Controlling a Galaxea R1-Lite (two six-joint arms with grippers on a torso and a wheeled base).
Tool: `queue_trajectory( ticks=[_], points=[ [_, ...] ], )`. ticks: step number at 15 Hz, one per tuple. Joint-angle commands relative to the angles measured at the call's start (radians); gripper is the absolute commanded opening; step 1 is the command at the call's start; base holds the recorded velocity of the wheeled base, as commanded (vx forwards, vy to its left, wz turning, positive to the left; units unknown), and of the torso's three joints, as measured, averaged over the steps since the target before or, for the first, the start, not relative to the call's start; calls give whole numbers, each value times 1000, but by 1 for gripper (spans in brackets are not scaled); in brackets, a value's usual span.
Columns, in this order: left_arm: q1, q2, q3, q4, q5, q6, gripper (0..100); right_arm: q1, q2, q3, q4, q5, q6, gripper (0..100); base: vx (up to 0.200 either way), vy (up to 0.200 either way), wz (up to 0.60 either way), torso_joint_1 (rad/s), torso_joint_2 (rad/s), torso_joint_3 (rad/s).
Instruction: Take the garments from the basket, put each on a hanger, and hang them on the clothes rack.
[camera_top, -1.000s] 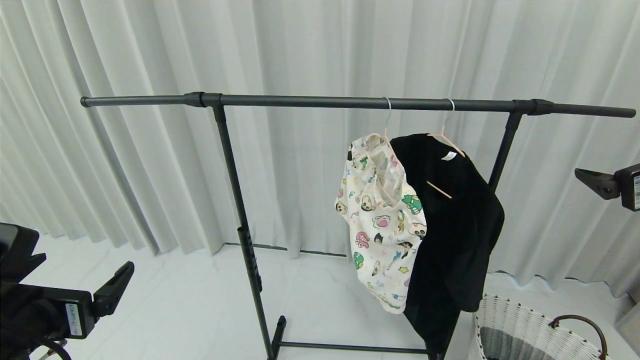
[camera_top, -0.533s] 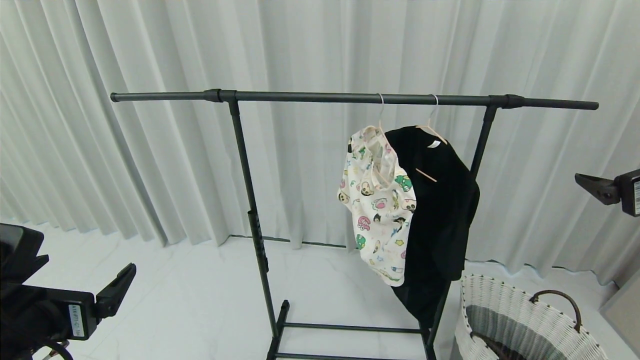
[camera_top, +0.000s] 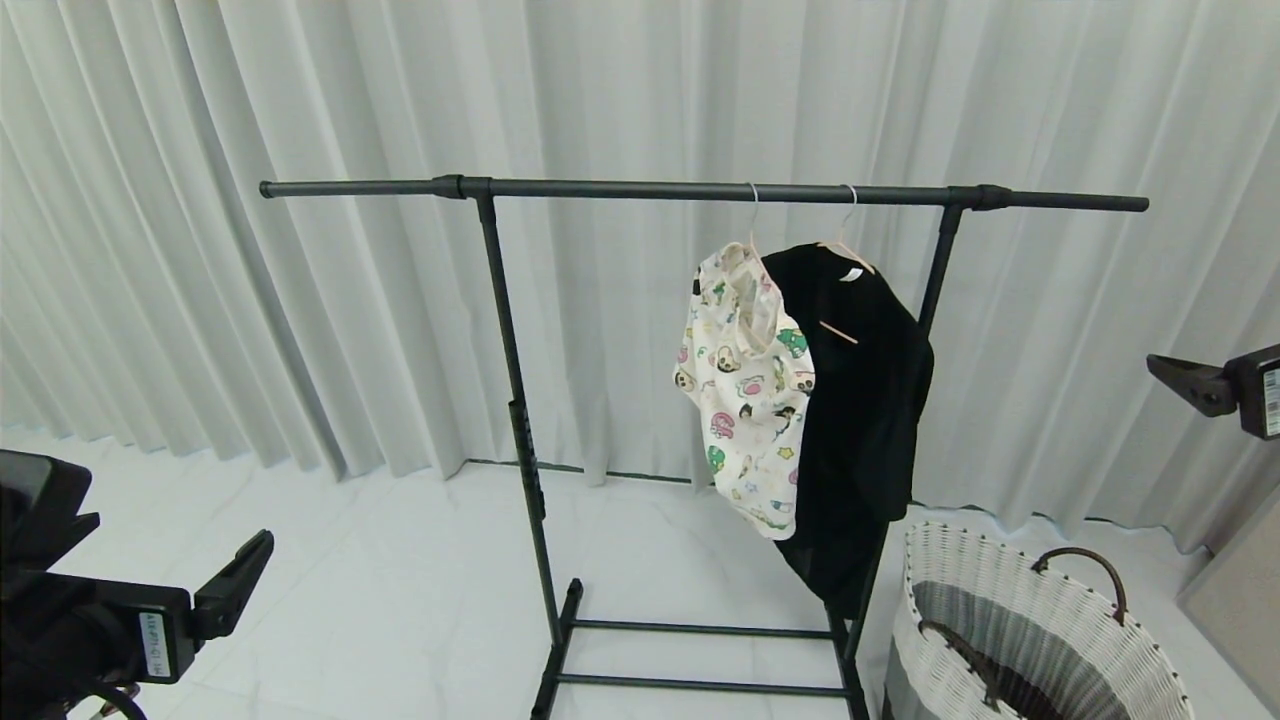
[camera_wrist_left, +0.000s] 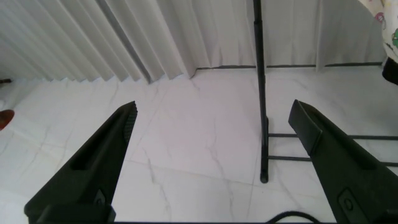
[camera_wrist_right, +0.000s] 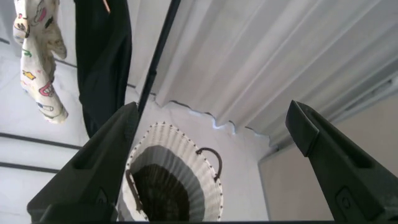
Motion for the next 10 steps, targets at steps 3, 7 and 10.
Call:
queue_trajectory(
  ticks=[3, 7, 10],
  points=[
    [0, 3, 1, -1, 1, 0, 100, 0, -20, 29, 4, -32, -25, 100, 0, 0, 0, 0, 0, 0],
    [-2, 6, 3, -1, 1, 0, 100, 0, -25, 36, 2, -32, -30, 100, 0, 0, -450, -1, 3, 3],
    [-2, 7, 3, -1, 1, 0, 100, 0, -20, 36, -1, -17, -30, 100, 0, 0, 0, 0, 0, 0]
  ],
)
